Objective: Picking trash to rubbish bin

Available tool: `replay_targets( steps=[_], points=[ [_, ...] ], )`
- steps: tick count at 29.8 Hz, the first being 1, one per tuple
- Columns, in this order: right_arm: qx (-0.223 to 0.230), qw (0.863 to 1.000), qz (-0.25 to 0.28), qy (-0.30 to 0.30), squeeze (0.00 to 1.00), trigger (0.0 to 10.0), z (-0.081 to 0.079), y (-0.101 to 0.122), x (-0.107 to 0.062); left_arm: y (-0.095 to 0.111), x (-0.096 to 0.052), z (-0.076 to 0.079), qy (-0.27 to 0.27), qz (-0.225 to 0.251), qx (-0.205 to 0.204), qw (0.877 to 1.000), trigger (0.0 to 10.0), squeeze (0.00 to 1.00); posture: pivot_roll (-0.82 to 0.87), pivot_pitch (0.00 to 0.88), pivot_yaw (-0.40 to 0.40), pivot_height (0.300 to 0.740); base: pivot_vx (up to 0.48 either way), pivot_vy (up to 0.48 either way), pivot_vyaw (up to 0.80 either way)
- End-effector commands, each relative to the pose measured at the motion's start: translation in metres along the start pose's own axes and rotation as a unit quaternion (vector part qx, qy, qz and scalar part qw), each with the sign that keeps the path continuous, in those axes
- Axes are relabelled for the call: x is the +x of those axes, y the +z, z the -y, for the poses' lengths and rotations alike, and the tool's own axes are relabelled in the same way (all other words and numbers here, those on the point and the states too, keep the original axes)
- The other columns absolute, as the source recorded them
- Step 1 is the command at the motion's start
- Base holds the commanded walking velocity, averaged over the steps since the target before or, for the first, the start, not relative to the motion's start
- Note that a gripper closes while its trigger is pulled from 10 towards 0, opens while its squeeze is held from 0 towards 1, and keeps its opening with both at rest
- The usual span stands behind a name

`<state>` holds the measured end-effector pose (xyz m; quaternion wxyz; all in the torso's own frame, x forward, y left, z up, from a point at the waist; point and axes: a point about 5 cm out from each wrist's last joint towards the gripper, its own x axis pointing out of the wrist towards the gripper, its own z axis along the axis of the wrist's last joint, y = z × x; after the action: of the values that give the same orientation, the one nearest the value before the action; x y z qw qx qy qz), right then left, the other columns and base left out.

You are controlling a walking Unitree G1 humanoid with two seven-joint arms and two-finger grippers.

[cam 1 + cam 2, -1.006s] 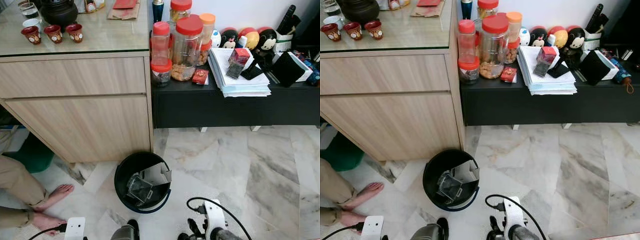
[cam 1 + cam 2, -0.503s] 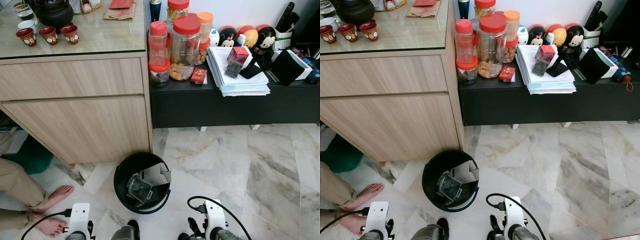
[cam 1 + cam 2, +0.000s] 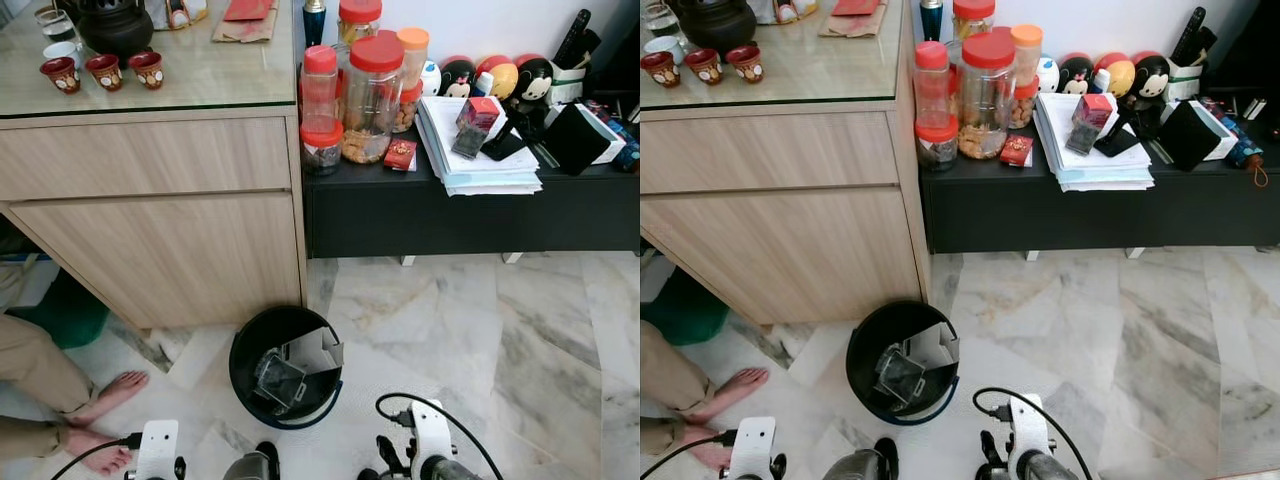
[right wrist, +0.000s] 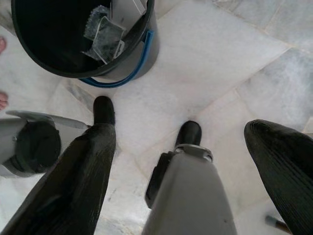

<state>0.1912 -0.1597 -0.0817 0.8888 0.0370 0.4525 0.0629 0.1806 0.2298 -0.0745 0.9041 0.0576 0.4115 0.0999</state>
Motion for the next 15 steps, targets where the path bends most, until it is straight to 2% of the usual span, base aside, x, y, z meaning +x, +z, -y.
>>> replay_targets(
  steps=[1, 5, 15],
  points=[
    [0.007, 1.000, -0.007, 0.004, 0.00, 10.0, -0.0053, -0.0050, 0.0003, -0.0096, -0.0021, -0.0057, 0.008, -0.019, 0.000, 1.000, 10.0, 0.00, 0.13, 0.149, 0.006, 0.740, 0.000, 0.480, 0.00],
    [0.006, 1.000, -0.009, 0.005, 0.00, 10.0, -0.0055, -0.0055, 0.0003, -0.0072, -0.0014, -0.0060, 0.008, -0.017, 0.003, 1.000, 10.0, 0.00, 0.13, 0.143, 0.005, 0.740, 0.000, 0.339, 0.00],
    [0.003, 1.000, -0.008, 0.008, 0.00, 10.0, -0.0071, -0.0039, 0.0008, -0.0031, -0.0002, -0.0046, 0.006, -0.011, 0.007, 1.000, 10.0, 0.00, 0.13, 0.142, 0.004, 0.740, 0.000, 0.000, 0.00]
  ],
)
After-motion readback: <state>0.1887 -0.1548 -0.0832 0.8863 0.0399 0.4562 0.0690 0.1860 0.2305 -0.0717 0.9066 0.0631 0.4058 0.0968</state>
